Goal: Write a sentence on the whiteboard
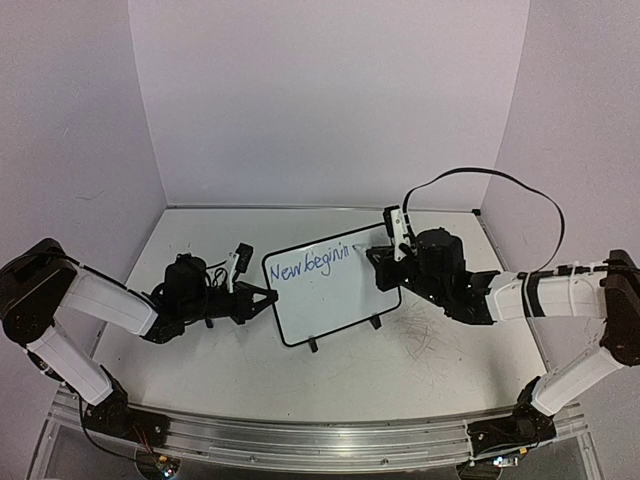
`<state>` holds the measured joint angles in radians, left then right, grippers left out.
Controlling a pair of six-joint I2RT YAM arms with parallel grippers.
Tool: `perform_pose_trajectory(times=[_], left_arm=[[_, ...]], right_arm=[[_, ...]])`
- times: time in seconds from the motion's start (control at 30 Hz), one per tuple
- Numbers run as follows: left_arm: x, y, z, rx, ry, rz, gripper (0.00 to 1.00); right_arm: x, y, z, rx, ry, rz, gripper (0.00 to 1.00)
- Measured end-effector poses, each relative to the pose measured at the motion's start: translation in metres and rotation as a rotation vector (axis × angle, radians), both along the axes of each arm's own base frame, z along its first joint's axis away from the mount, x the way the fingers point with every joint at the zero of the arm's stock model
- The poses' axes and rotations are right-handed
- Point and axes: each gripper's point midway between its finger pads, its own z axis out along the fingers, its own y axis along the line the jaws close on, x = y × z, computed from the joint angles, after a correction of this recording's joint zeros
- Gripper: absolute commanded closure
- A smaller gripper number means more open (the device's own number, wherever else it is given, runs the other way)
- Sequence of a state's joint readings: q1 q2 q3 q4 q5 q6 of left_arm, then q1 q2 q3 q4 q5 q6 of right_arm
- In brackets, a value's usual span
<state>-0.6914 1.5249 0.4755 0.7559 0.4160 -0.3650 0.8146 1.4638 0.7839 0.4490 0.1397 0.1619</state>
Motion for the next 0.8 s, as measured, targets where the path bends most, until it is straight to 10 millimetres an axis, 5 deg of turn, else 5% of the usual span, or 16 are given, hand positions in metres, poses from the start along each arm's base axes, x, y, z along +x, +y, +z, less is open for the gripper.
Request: perform_pose_trajectory(times=[0.8], left_arm=[[0.0, 0.0, 0.0, 0.001, 0.002, 0.001, 1.0]], right_arm=[[-0.006, 0.004, -0.011, 0.005, 0.032, 0.029, 1.0]])
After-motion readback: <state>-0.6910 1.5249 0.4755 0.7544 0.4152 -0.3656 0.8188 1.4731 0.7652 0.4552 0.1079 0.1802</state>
